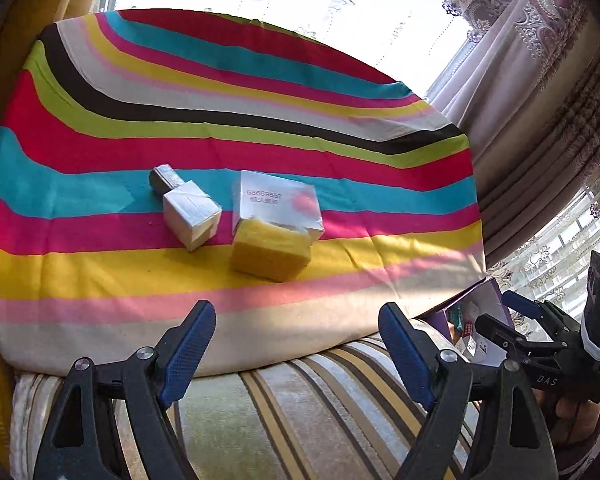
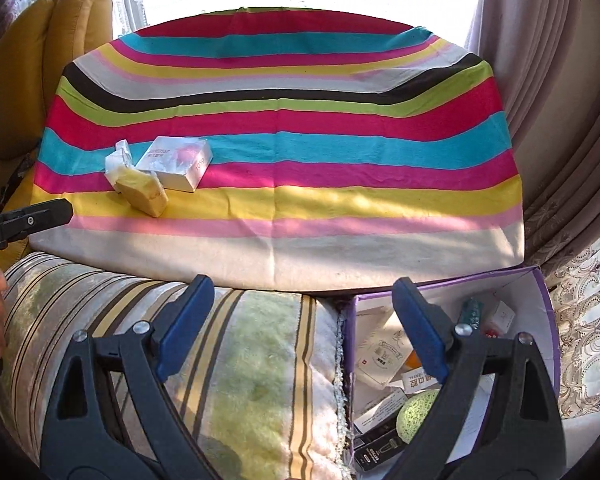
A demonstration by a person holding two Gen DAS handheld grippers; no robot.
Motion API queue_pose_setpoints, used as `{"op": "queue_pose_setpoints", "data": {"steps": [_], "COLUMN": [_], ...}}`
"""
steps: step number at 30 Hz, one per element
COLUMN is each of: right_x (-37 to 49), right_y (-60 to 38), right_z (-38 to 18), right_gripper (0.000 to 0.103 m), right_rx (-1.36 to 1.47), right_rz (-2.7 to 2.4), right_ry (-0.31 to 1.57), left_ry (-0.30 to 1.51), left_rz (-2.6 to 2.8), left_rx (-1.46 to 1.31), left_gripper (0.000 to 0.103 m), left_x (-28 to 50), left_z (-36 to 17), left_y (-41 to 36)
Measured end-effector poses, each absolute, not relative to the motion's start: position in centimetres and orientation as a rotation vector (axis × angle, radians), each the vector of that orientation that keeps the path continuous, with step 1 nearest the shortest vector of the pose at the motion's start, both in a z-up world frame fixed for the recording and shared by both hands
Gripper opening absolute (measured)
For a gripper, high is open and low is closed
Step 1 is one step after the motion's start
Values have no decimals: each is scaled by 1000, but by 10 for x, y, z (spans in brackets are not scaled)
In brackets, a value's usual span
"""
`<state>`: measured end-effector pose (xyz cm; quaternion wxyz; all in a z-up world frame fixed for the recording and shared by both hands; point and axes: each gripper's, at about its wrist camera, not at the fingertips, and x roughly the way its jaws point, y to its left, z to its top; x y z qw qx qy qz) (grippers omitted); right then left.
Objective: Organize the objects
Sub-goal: 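Move both open grippers back to the remaining items on the sofa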
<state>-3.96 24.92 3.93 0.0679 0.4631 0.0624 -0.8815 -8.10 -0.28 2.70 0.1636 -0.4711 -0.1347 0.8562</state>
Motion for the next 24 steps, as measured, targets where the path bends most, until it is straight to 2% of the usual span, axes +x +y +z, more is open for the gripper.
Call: {"op": "queue_pose_setpoints", "data": {"steps": [8, 18, 24], "right_x": [-57, -90, -107], "right_y": [182, 131, 104], "right_z": [29, 10, -3], "right_gripper": [92, 94, 96], "right_rx": [1420, 1541, 1586], "right_rz": [-2524, -2451, -2435], "right_ry": [188, 55, 10], "left_ry": [-251, -11, 146], "left_rz": [2507, 2467, 2424], "left_rx": [-1403, -1442, -1364], "left_gripper": [85, 84, 84], "left_x": [-105, -150, -167], "left_z": [16, -1, -9], "left_y": [-37, -37, -31]}}
